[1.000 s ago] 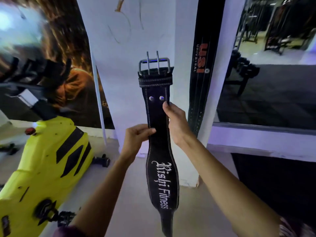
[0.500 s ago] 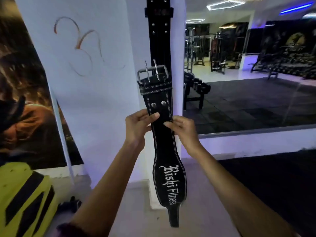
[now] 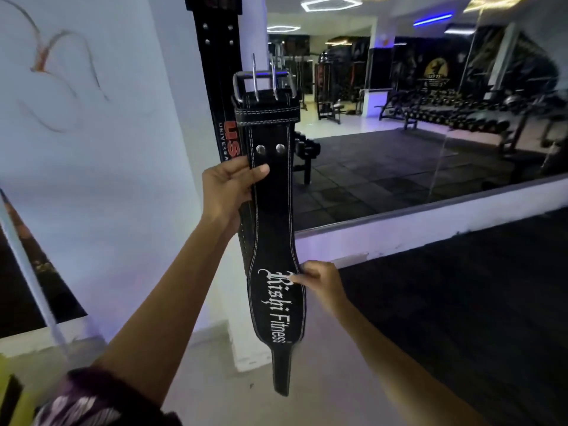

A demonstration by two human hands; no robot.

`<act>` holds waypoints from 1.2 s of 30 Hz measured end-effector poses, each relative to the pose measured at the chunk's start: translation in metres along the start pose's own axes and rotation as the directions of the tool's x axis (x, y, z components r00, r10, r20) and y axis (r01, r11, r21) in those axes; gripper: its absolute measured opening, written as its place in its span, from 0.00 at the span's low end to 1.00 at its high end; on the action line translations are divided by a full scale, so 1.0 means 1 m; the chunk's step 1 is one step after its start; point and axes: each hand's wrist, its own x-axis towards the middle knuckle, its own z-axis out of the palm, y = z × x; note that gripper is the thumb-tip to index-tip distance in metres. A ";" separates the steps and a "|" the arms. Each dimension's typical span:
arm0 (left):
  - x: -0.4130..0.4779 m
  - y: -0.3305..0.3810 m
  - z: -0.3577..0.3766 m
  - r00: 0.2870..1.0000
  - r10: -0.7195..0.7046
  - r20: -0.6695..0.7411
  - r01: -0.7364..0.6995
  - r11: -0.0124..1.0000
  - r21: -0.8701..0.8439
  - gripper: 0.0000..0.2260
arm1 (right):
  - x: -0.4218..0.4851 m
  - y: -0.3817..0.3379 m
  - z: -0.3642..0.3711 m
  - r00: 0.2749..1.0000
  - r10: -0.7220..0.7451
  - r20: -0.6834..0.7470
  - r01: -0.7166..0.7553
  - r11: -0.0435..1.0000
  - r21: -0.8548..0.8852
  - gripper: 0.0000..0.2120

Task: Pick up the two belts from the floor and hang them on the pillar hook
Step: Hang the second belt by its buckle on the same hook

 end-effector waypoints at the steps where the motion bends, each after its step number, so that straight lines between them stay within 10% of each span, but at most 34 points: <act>1: 0.001 0.001 -0.002 1.000 0.001 0.001 -0.001 1.000 -0.011 0.05 | -0.009 0.016 -0.003 0.998 0.059 0.027 -0.058 0.998 -0.040 0.17; 4: 0.005 0.001 -0.006 1.000 -0.016 0.000 0.016 1.000 -0.010 0.03 | -0.013 0.007 -0.003 0.997 0.080 0.007 -0.080 0.994 0.069 0.05; 10: -0.005 -0.035 0.004 0.997 -0.070 0.020 0.070 0.998 0.007 0.05 | 0.037 -0.107 0.007 0.984 -0.076 -0.162 0.137 0.904 0.405 0.15; 19: -0.101 -0.158 -0.026 0.897 -0.395 0.199 0.306 0.879 0.365 0.07 | 0.045 -0.080 -0.007 0.952 0.103 -0.288 0.081 0.822 0.564 0.20; 23: -0.083 -0.156 -0.021 0.918 -0.363 0.161 0.324 0.919 0.226 0.02 | 0.055 -0.074 -0.010 0.963 0.035 -0.266 0.132 0.802 0.582 0.30; 29: -0.093 -0.185 -0.053 0.711 -0.643 0.285 0.195 0.569 0.799 0.06 | 0.052 -0.063 0.000 0.978 0.042 -0.202 0.088 0.803 0.590 0.17; 33: -0.032 -0.104 -0.025 0.945 -0.282 0.165 0.231 0.934 0.271 0.07 | 0.050 -0.064 0.006 0.990 -0.007 -0.137 0.084 0.819 0.567 0.10; 36: 0.000 -0.059 -0.012 0.968 -0.169 0.184 0.148 0.982 0.121 0.08 | 0.047 -0.067 0.009 0.989 -0.076 -0.124 0.132 0.832 0.539 0.11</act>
